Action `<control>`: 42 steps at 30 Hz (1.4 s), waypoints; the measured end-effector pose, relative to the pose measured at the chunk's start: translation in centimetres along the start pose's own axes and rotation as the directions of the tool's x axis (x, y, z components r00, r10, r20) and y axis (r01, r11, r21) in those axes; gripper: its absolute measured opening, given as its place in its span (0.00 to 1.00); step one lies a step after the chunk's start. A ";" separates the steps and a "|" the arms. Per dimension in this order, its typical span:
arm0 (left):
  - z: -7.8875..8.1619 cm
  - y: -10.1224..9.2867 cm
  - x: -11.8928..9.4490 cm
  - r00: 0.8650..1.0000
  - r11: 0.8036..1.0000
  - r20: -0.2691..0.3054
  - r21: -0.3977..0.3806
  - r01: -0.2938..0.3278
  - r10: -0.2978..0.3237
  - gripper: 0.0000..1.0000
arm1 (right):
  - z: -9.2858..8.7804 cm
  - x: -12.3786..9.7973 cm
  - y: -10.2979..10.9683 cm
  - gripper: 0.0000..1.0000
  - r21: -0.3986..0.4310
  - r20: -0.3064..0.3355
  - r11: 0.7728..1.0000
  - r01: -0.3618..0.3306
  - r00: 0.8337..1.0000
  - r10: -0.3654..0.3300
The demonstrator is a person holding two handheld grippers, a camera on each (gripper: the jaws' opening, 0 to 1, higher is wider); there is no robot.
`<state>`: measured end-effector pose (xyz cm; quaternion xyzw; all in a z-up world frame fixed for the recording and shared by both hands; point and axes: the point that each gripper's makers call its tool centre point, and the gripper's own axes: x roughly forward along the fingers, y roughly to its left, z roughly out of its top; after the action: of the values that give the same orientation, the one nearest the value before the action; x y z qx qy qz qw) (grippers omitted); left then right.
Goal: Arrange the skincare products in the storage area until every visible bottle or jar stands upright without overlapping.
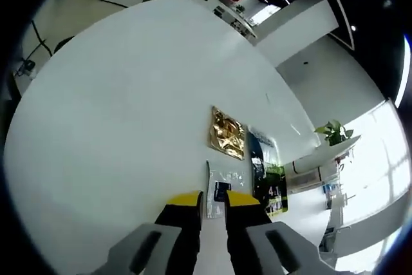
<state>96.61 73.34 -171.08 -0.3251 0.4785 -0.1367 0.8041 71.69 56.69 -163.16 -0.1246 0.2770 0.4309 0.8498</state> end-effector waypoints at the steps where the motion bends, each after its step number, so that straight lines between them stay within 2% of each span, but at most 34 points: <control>1: 0.1 0.0 -0.2 1.000 1.000 0.004 0.002 -0.004 0.004 0.16 | 0.0 0.0 0.0 0.42 0.001 0.000 1.000 0.000 1.000 0.000; 3: 0.1 0.1 -0.6 1.000 1.000 0.005 0.001 -0.008 0.008 0.17 | 0.1 0.0 0.0 0.43 0.005 0.005 1.000 0.001 1.000 -0.001; 7: -0.4 0.1 -1.5 1.000 0.998 0.000 0.061 -0.018 0.018 0.18 | 0.2 0.0 0.1 0.43 -0.004 0.008 1.000 -0.002 1.000 0.002; 11: -1.3 -1.4 -3.0 1.000 0.991 0.004 0.137 0.010 -0.010 0.26 | 0.3 0.0 0.2 0.43 -0.010 0.013 1.000 -0.009 1.000 0.009; 15: -1.7 -3.5 -4.8 0.998 0.968 0.034 0.250 0.037 -0.047 0.29 | 0.5 -0.1 0.3 0.43 -0.011 0.022 1.000 -0.012 1.000 0.012; 19: -2.6 -5.2 -7.0 0.995 0.951 0.064 0.305 0.057 -0.080 0.32 | 0.8 -0.2 0.4 0.44 -0.008 0.039 1.000 -0.015 0.999 0.015; 20: -2.9 -5.4 -7.5 0.994 0.948 0.071 0.315 0.055 -0.081 0.34 | 1.0 -0.3 0.5 0.45 -0.030 0.044 0.999 -0.011 0.999 0.013; 21: -3.0 -5.5 -7.9 0.994 0.936 0.077 0.350 0.042 -0.073 0.37 | 1.2 -0.3 0.7 0.45 -0.053 0.050 0.999 -0.010 0.999 0.013; 23: -3.9 -6.3 -9.2 0.993 0.900 0.086 0.433 0.036 -0.081 0.43 | 1.4 -0.4 1.2 0.45 -0.086 0.055 0.996 -0.015 0.998 0.020; 29: -6.4 -8.2 -12.4 0.986 0.855 0.112 0.517 0.048 -0.124 0.48 | 1.9 -0.7 1.3 0.45 -0.092 0.083 0.996 -0.016 0.996 0.024; 33: -7.1 -9.5 -14.0 0.981 0.841 0.128 0.539 0.057 -0.149 0.52 | 2.1 -0.8 1.3 0.46 -0.095 0.096 0.995 -0.014 0.995 0.023; 36: -7.5 -11.3 -15.5 0.968 0.820 0.160 0.568 0.070 -0.194 0.54 | 2.3 -0.9 1.2 0.46 -0.084 0.107 0.996 -0.019 0.994 0.028; 38: -7.9 -12.2 -16.2 0.960 0.813 0.170 0.576 0.086 -0.222 0.55 | 2.5 -1.1 1.0 0.46 -0.060 0.122 0.998 -0.023 0.992 0.030; 40: -8.7 -13.3 -17.0 0.948 0.791 0.171 0.601 0.115 -0.268 0.55 | 2.5 -1.1 0.7 0.47 -0.036 0.130 0.999 -0.020 0.991 0.024; 42: -9.6 -13.8 -17.7 0.944 0.772 0.171 0.624 0.119 -0.284 0.56 | 2.5 -1.1 0.6 0.47 -0.024 0.130 1.000 -0.018 0.991 0.021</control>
<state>80.68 68.57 -153.21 -0.1151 0.2637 -0.3253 0.9008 71.59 57.45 -160.47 -0.1030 0.2173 0.4493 0.8604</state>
